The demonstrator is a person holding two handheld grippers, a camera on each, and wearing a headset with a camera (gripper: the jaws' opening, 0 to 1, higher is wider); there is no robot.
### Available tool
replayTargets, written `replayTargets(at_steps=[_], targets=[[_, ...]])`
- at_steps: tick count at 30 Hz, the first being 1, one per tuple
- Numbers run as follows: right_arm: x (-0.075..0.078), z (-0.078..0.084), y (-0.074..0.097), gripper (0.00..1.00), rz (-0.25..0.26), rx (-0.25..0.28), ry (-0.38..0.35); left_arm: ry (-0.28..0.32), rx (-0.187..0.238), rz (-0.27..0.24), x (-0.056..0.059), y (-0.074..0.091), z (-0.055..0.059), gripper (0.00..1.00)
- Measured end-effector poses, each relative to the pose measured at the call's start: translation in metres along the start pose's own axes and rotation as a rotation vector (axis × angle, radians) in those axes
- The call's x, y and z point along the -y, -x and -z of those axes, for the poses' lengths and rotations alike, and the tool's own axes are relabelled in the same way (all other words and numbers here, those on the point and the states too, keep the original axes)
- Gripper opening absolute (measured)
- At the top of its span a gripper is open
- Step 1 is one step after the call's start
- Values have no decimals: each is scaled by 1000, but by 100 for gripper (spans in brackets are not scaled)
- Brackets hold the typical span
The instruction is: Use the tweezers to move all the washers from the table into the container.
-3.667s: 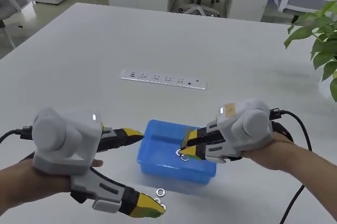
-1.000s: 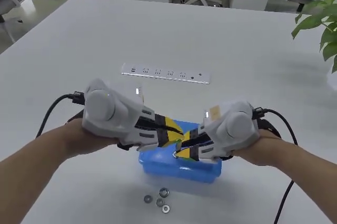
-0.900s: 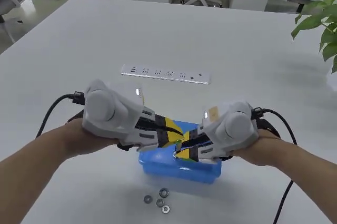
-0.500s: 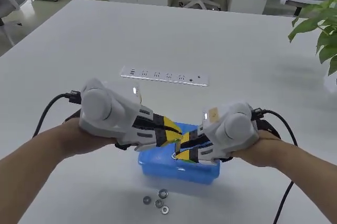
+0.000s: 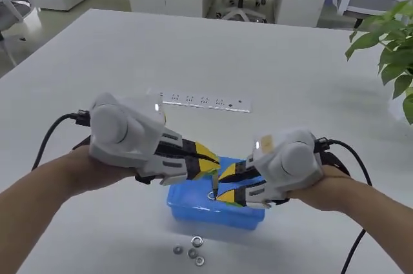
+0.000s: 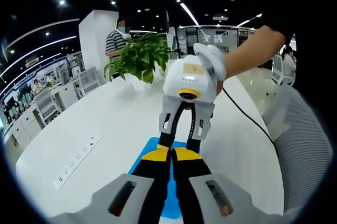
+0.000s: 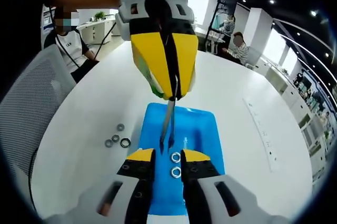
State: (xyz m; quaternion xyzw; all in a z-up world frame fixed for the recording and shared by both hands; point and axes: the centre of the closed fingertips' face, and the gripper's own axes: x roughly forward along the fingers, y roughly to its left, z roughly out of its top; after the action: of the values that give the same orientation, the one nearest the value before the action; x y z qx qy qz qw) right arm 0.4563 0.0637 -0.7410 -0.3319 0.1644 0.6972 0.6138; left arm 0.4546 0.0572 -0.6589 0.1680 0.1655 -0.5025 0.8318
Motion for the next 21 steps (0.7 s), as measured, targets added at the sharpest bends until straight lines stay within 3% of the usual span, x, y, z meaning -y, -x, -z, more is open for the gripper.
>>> replayTargets(at_steps=[21], targets=[[-12,4,41,31,101,34,-128,12,-3,-21,11,20,-11,5]])
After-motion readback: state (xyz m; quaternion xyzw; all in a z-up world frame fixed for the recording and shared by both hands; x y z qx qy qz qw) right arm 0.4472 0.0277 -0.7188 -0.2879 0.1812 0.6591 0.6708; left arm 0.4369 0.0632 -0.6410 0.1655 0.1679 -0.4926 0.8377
